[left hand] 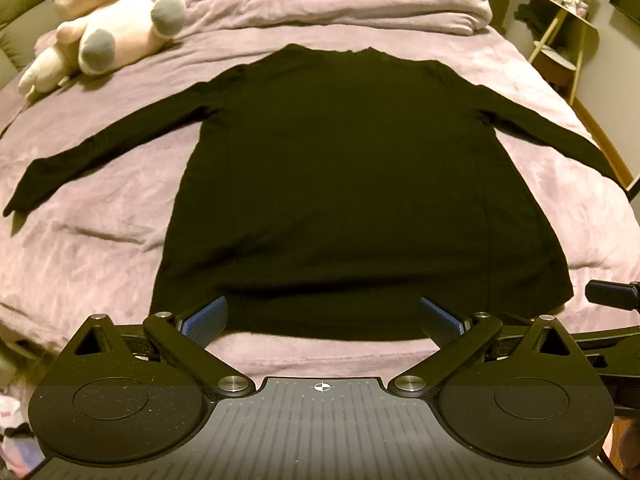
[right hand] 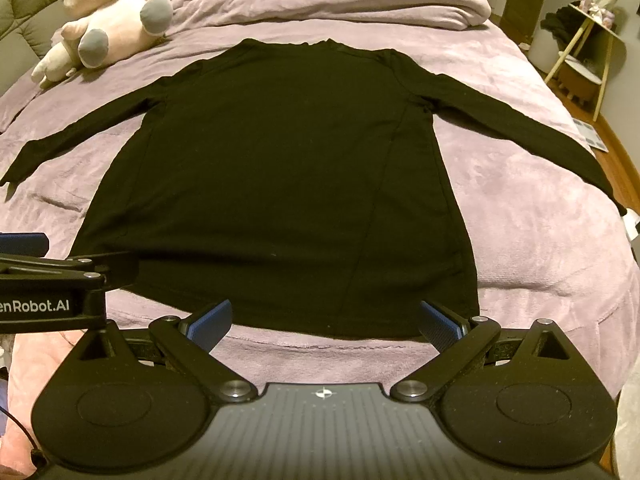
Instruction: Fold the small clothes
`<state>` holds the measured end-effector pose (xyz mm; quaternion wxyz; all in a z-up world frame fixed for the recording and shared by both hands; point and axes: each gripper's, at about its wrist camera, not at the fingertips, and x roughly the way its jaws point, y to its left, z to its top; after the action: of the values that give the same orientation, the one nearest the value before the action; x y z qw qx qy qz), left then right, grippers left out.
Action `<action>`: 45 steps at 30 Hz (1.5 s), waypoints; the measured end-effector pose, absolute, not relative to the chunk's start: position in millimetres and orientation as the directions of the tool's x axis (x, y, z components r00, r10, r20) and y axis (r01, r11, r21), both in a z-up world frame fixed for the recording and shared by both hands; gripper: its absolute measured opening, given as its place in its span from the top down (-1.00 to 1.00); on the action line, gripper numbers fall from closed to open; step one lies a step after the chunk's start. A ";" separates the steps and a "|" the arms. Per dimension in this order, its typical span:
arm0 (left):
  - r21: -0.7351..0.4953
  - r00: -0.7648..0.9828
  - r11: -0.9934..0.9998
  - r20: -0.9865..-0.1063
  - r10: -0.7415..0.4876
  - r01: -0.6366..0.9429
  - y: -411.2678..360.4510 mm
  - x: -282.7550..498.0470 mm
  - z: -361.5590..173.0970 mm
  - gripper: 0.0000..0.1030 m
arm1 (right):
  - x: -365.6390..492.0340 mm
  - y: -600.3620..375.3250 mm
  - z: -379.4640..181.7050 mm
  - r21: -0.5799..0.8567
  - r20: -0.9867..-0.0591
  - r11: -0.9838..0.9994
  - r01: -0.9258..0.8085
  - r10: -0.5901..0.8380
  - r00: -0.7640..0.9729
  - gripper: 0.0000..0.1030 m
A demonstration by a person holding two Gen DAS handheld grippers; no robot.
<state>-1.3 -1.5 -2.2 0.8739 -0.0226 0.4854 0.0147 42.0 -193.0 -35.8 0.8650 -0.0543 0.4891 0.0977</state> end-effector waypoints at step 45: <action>-0.049 0.464 0.997 -0.886 -0.014 -0.064 3.8 9.7 -25.1 -1.00 | 48.7 -198.4 -54.3 0.059 -0.872 0.972 -0.228 0.162 0.462 -0.92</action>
<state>9.7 3.8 -25.1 0.8547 -0.0378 0.5176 0.0148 48.7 -198.4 -54.3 0.8543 -0.0329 0.5061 0.1141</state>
